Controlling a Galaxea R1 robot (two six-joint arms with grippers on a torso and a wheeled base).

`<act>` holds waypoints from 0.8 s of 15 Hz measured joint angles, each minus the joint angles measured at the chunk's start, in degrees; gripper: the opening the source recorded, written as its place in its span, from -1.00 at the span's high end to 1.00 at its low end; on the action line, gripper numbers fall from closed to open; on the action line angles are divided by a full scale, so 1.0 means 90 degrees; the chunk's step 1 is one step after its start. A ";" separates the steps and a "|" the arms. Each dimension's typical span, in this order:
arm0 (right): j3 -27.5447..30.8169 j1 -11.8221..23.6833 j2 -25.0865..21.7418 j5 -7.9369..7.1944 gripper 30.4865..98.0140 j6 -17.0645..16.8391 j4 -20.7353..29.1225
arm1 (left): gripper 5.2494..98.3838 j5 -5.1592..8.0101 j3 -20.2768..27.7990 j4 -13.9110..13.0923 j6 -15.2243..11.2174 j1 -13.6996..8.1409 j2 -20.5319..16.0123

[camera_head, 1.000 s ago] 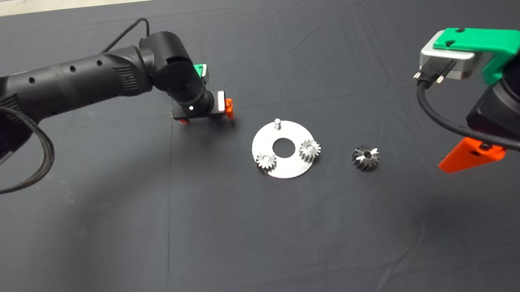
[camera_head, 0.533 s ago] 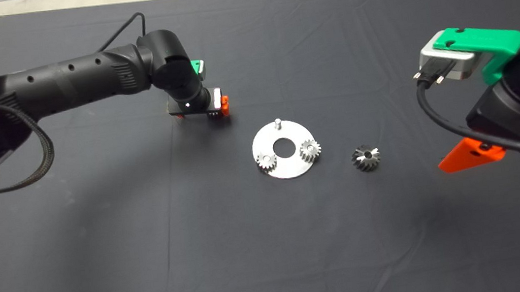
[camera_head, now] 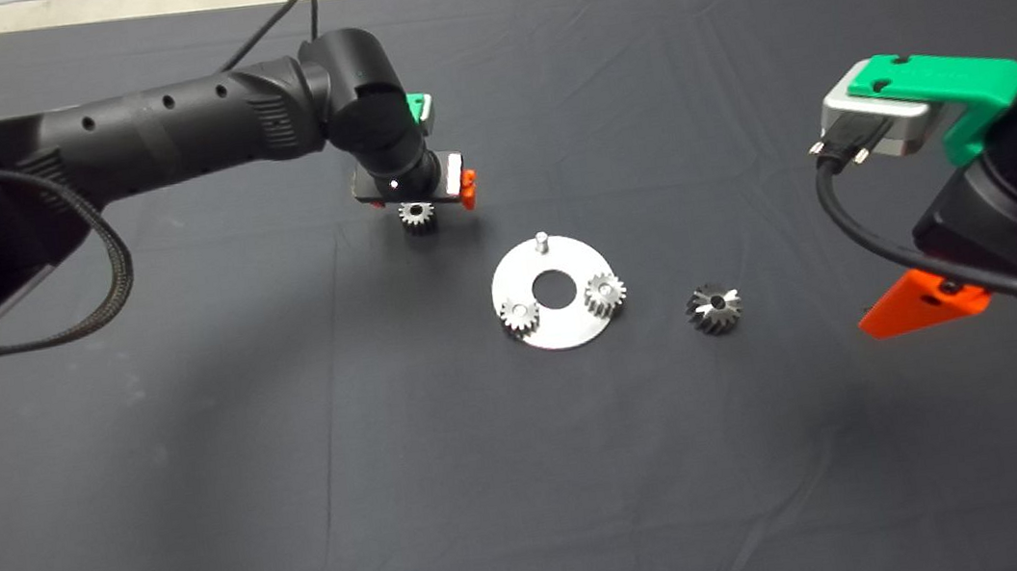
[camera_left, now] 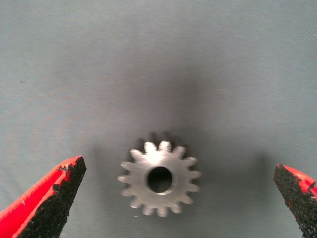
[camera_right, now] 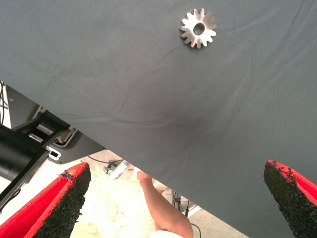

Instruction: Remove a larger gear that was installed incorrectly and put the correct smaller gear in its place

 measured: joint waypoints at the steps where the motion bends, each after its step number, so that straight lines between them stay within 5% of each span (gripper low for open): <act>1: 0.0003 0.0000 0.0003 0.0009 -0.83 0.0000 0.0000 | -0.99 0.0008 -0.0066 -0.0002 0.0004 0.0005 0.0022; 12: 0.0024 0.0000 0.0003 0.0007 -0.83 -0.0001 -0.0001 | -0.99 0.0182 -0.0528 0.0040 0.0220 0.0005 0.0160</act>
